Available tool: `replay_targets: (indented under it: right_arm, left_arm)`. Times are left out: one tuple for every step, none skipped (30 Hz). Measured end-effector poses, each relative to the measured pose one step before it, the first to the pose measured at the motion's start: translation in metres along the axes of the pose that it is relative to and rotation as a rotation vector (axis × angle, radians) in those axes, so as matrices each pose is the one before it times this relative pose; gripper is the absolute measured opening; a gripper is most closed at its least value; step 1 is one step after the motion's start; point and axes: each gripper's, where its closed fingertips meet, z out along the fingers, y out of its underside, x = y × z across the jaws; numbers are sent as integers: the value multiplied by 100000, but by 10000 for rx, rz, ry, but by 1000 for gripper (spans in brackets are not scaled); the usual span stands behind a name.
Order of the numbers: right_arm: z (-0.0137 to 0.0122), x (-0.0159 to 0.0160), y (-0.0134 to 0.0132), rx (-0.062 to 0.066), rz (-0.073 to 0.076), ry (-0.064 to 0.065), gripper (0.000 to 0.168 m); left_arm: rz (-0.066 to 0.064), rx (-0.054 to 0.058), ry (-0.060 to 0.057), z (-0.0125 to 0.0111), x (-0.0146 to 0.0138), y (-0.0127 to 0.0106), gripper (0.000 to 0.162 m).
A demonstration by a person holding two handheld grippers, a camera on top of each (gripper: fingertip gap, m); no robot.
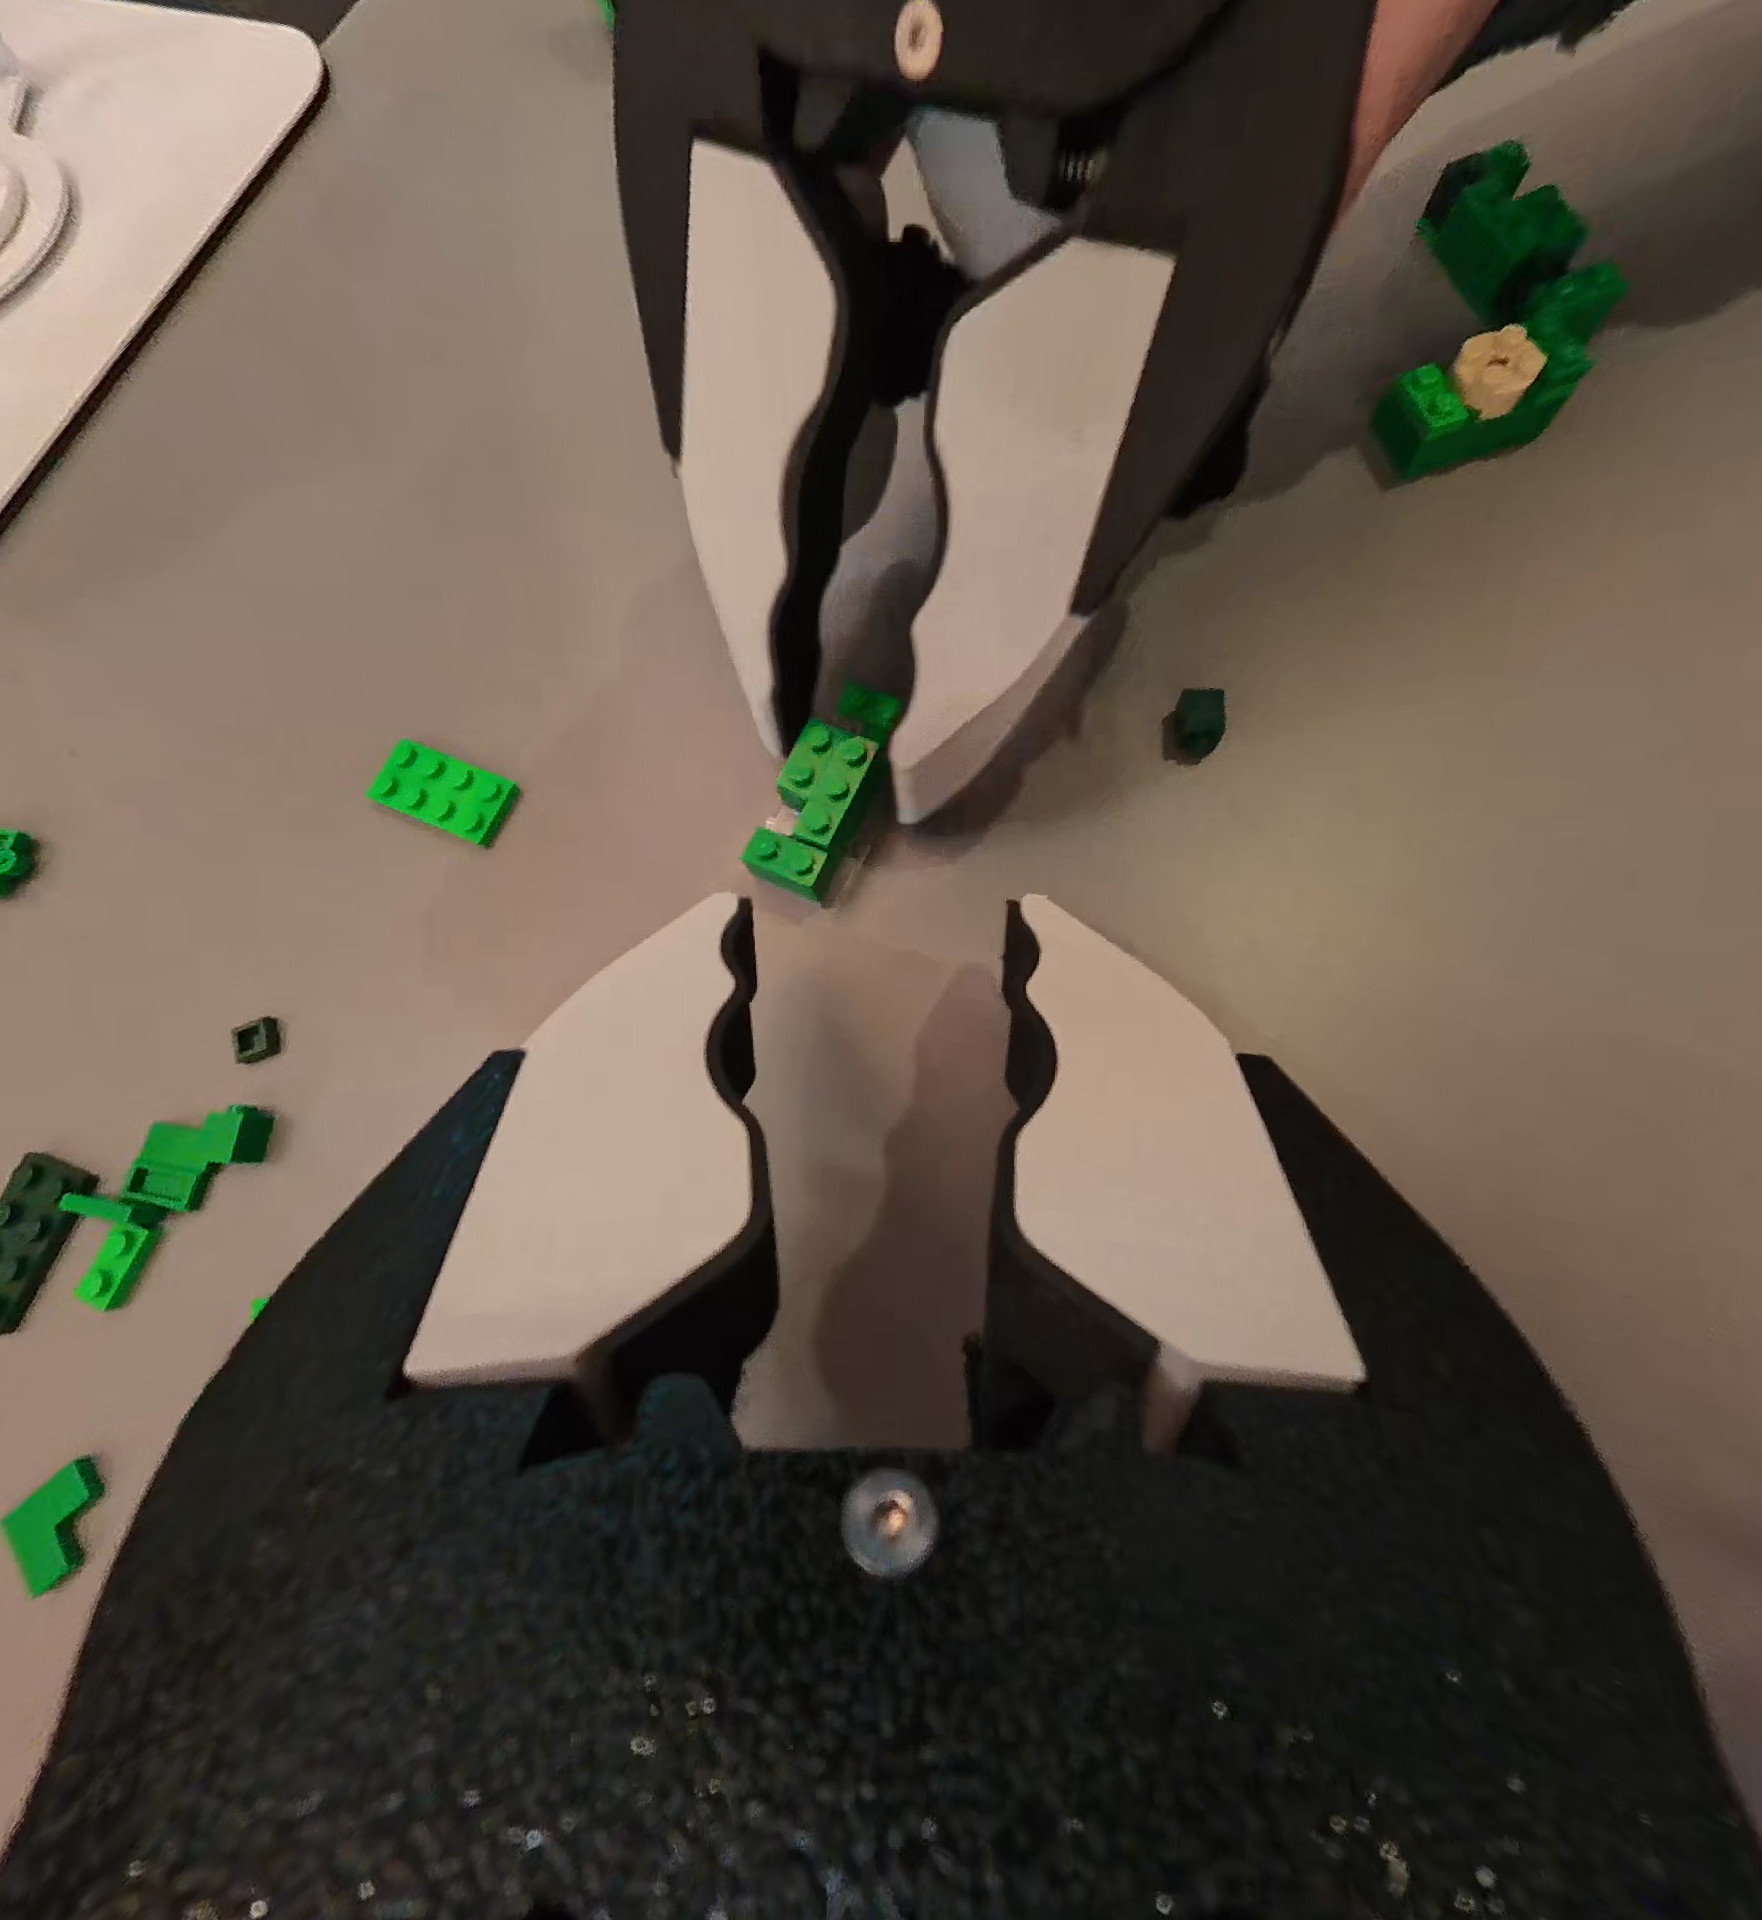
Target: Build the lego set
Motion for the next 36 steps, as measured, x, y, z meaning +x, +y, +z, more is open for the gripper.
replay_targets:
  right_arm:
    - [104,97,-64,33,-249,119,18]
    - [-57,-240,-185,138,-342,-99,18]
    - [-220,-388,-386,287,-442,-140,18]
    - [-359,-579,-512,379,-605,-185,18]
    - [-382,-501,-495,320,-602,-92,18]
    - [-351,-332,-360,176,-510,0,18]
    - [-310,-277,-277,99,-430,-9,18]
    - [-263,-160,-166,35,-305,26,18]
    - [-187,-206,-31,-42,-199,-76,18]
    - [-130,-188,7,-49,-117,-88,18]
    - [-84,19,76,-60,-59,31,18]
    - [-59,-152,60,-31,-55,-84,18]
    - [-45,-243,-4,15,-14,-149,18]
    - [-23,46,14,-2,70,70,18]
    - [-94,129,-41,34,28,135,18]
    - [-253,149,-28,-15,84,156,19]
    - [-422,195,114,-170,217,136,21]
    - [-510,-186,297,-346,299,-154,23]
    - [-475,-751,398,-401,287,-495,24]
    - [-316,-807,343,-321,195,-423,26]
    - [-101,-847,394,-347,-7,-348,24]
    - [139,-711,535,-517,-101,-194,23]
    - [287,-419,432,-496,-199,47,23]
    - [357,-464,361,-465,-265,11,22]
    - [354,-290,211,-370,-255,75,22]
    - [336,-158,76,-261,-228,77,22]
    - [295,-87,45,-196,-159,26,22]
    - [260,58,-33,-100,-83,22,22]
    - [214,36,58,-111,3,-73,22]
    - [166,148,132,-131,62,-29,22]
    - [131,162,130,-93,27,0,22]
    - [104,70,89,-41,12,-40,22]
    - [99,18,71,-4,32,-53,21]
    - [94,-67,62,16,47,-85,18]
    - [61,-50,19,75,45,-39,10]
    - [-3,61,-66,170,29,69,8]
  left_arm:
    - [-22,34,-91,88,-177,43,48]
    - [-18,4,-60,120,-130,89,52]
    - [-9,-2,49,165,28,104,56]
    - [4,23,82,179,111,27,59]
    - [80,70,142,157,260,-96,60]
    - [152,90,219,123,428,-174,58]
    - [196,124,113,87,331,-267,54]
    - [257,131,38,14,264,-316,48]
    - [299,140,-31,-34,193,-355,39]
    - [288,149,-89,-66,108,-364,33]
    - [234,129,-25,-56,164,-329,28]
    - [162,83,-52,-26,91,-254,26]
    - [130,1,-119,-16,-44,-109,20]
    - [94,-37,-144,-10,-105,-23,18]
    - [-55,0,-101,8,-131,-58,18]
    - [-184,33,-8,-51,-123,-68,18]
    - [-163,-81,-116,-140,-331,187,18]
    - [-103,-112,-278,-209,-591,336,18]
    - [-102,-73,-253,-247,-571,292,18]
    - [-136,14,-188,-251,-488,125,18]
    - [-148,71,-115,-230,-349,0,18]
    - [-96,63,-73,-178,-234,-14,18]
    - [-24,25,-53,-136,-144,1,18]
    - [21,-13,-39,-81,-75,31,18]
    - [43,-49,0,-21,23,63,18]
    - [56,-72,67,19,126,83,18]
    - [57,-83,109,45,203,90,18]
    - [28,-97,167,73,267,114,18]
    - [-26,-96,249,122,369,122,18]
    - [-90,-94,280,174,370,150,18]
    - [-103,-127,292,207,385,221,18]
    - [-79,-139,241,214,321,228,18]
    - [-67,-137,199,196,274,208,18]
    - [-47,-114,116,177,165,163,18]
    - [-46,-102,108,150,140,165,18]
    - [-67,-97,81,140,78,161,18]
